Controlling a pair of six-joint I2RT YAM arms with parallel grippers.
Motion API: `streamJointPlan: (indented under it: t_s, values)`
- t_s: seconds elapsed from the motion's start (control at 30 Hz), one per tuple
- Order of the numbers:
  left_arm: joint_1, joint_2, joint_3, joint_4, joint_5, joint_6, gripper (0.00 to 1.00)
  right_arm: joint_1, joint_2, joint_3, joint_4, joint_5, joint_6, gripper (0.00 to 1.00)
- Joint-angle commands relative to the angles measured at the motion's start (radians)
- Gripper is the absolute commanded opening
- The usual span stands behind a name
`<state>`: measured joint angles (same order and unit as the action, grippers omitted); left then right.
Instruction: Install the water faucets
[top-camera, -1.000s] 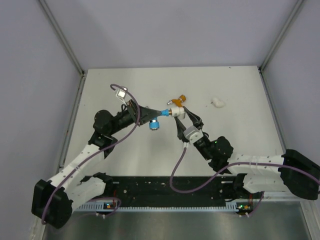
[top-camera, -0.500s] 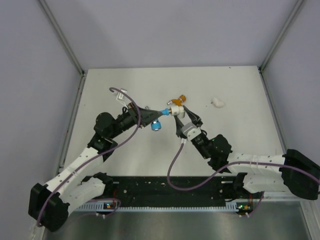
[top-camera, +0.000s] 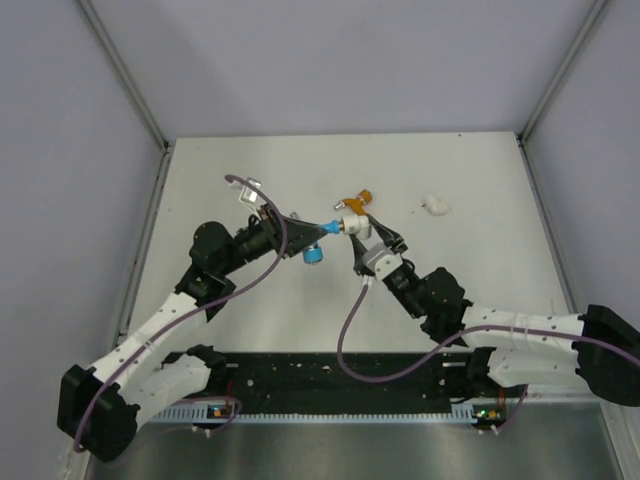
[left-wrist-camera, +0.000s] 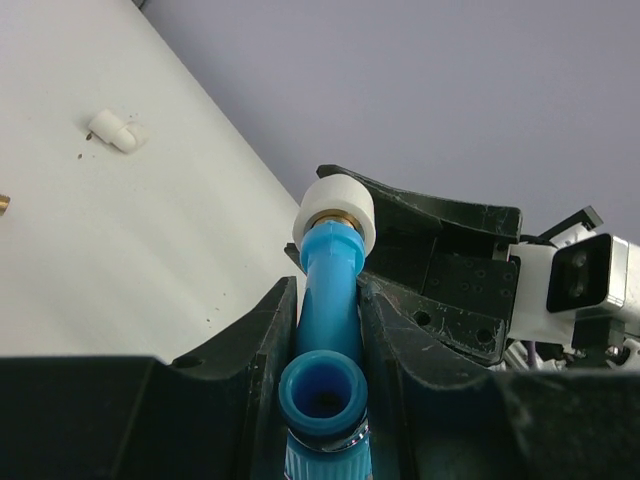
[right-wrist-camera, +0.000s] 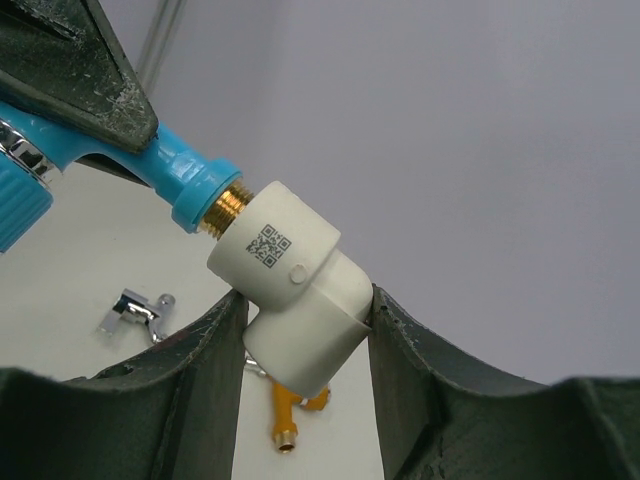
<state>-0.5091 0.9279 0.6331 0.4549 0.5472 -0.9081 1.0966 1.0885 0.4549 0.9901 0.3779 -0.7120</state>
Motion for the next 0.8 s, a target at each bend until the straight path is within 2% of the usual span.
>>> streamJointPlan:
  t_s: [0.0,0.2,0.33,0.43,0.57,0.77]
  values:
    - [-0.011,0.002,0.045,0.064,0.046,0.093,0.00,0.014,-0.045,0.082,-0.071,-0.092,0.072,0.00]
    - [-0.011,-0.001,0.050,0.090,0.102,0.204,0.00,0.014,-0.071,0.122,-0.203,-0.123,0.120,0.00]
    - [-0.011,-0.014,0.060,0.048,0.140,0.305,0.00,0.014,-0.087,0.162,-0.306,-0.140,0.152,0.00]
    - [-0.020,-0.029,0.086,-0.022,0.171,0.417,0.00,0.013,-0.090,0.198,-0.405,-0.155,0.170,0.00]
    - [-0.026,-0.035,0.160,-0.217,0.163,0.555,0.00,0.013,-0.091,0.232,-0.498,-0.183,0.183,0.00]
    - [-0.026,-0.023,0.218,-0.304,0.131,0.528,0.00,0.013,-0.117,0.223,-0.545,-0.168,0.168,0.00]
